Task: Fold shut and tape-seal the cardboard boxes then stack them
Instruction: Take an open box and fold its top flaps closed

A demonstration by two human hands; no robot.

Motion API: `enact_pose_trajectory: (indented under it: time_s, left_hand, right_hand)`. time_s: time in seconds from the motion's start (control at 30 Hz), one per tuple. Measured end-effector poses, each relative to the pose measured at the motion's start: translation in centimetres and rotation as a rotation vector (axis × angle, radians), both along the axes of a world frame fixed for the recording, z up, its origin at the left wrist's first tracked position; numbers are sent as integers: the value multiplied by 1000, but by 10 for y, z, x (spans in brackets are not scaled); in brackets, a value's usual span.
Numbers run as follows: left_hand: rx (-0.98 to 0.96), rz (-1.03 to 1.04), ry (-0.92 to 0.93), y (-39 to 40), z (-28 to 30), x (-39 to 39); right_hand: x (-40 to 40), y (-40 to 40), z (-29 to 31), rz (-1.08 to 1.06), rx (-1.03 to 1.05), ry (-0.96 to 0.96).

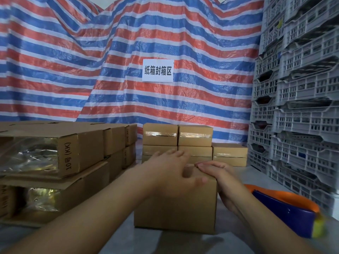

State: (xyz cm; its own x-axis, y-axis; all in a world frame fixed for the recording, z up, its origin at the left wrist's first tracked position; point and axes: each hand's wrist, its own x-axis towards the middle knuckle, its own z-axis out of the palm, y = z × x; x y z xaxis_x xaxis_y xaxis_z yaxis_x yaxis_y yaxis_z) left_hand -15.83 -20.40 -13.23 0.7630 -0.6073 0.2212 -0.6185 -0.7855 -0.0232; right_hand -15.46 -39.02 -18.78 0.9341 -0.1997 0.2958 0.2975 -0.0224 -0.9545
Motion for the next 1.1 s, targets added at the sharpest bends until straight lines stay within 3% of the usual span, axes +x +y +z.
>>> enact_pose_trajectory:
  time_s: [0.27,0.37,0.4,0.5,0.57,0.7,0.8,1.1]
  left_hand:
    - [43,-6,-51,3,-22,12]
    - [38,-4,-29,5,-23,13]
    - [38,-6,-27,5,-23,13]
    - [36,-9,-32,5,-21,10]
    - [36,1,-21,4,-20,8]
    - [49,4,1,4,-16,3]
    - [66,4,-5,4,-16,1]
    - [18,-13,-42,5,-17,1]
  right_hand:
    - [-6,5,2,-4,-24,8]
    - [-10,-3,22,-109,-50,-42]
    - [-12,-12,31,-186,-146,-73]
    - [-24,-52,47,-495,-698,-60]
    - [-34,-81,40,-657,-1009,64]
    - [-55,-115,2,-707,-1345,391]
    - [-58,-126,-22,-673,-1476,517]
    - [-47,-135,-23,-676,-1508,389]
